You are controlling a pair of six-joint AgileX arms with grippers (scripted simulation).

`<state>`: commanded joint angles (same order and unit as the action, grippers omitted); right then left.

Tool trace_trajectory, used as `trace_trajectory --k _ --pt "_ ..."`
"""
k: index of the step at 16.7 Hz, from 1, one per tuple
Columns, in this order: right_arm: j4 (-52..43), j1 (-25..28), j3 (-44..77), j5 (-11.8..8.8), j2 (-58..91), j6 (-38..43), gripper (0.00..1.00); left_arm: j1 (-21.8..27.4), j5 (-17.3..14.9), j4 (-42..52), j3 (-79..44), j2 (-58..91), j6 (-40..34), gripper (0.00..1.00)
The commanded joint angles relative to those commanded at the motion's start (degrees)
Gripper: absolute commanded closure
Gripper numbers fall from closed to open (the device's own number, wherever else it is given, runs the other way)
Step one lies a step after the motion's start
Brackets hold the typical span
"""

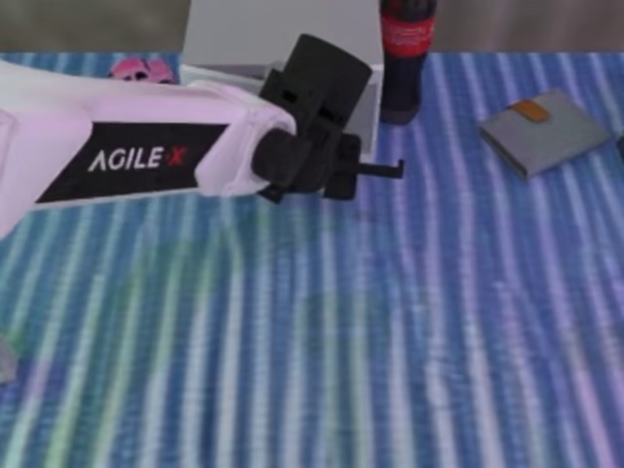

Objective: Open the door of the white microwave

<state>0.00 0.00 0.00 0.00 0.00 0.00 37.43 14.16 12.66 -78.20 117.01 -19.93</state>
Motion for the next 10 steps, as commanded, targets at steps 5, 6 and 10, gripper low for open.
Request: trace_trajectory --k 5,6,10 --pt "0.0 0.0 0.0 0.0 0.0 0.0 0.0 -0.79 -1.51 -1.65 2.55 -1.88 2.5 1.0" --pt "0.0 0.0 0.0 0.0 0.0 0.0 0.0 -0.88 -1.67 -1.73 2.89 -1.97 2.75 1.0" --pt "0.0 0.0 0.0 0.0 0.0 0.0 0.0 -0.89 -1.68 -1.73 2.92 -1.97 2.77 1.0"
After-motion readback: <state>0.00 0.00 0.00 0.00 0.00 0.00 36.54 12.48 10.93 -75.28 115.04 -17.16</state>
